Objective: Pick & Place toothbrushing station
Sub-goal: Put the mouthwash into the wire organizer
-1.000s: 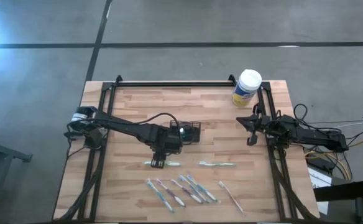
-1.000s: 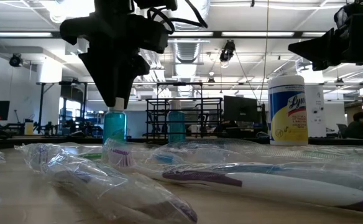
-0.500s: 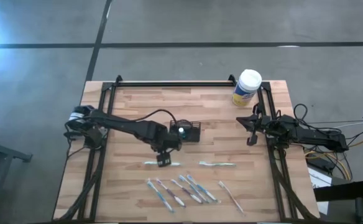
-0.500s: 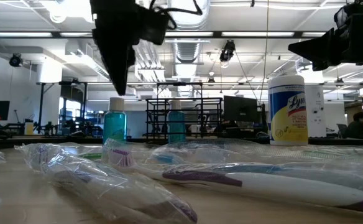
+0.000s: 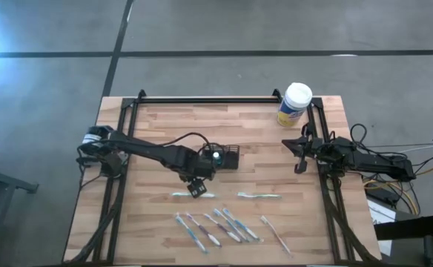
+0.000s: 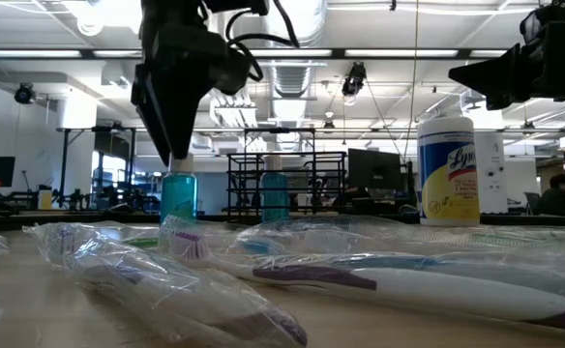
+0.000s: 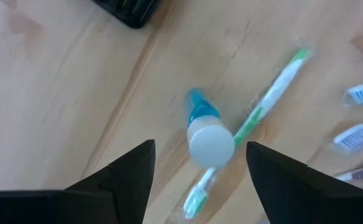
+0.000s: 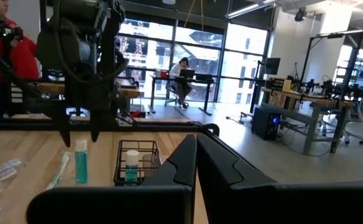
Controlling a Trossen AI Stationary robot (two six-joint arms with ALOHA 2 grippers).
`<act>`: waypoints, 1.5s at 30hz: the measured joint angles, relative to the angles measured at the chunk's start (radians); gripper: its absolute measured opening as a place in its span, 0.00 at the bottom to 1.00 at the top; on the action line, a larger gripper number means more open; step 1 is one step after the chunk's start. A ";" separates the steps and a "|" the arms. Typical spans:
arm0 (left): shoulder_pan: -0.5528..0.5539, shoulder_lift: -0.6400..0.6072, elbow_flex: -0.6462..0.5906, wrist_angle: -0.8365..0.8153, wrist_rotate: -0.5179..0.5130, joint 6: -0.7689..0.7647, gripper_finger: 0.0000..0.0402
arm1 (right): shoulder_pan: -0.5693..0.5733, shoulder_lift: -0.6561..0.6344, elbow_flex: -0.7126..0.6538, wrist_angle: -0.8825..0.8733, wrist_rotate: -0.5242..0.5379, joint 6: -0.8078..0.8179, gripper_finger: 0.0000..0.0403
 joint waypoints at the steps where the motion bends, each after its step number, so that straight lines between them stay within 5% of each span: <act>1: 0.001 0.000 -0.007 0.010 0.000 0.000 0.63 | 0.000 0.000 0.000 0.000 0.000 0.000 0.02; 15: 0.007 0.001 -0.020 0.042 -0.006 0.026 0.55 | 0.000 0.000 0.000 0.001 0.000 0.000 0.02; 27: 0.008 0.001 -0.020 0.042 -0.010 0.070 0.26 | 0.000 0.000 0.000 0.000 0.000 -0.004 0.02; 31: 0.009 0.001 -0.020 0.042 -0.010 0.114 0.25 | 0.000 0.000 0.000 0.000 0.000 -0.004 0.02; 40: 0.008 -0.001 0.071 -0.041 -0.012 0.387 0.25 | 0.000 0.000 0.000 0.000 0.000 -0.022 0.02; 45: 0.010 -0.034 0.141 -0.128 -0.128 0.523 0.25 | 0.000 0.000 0.000 0.000 0.000 -0.018 0.02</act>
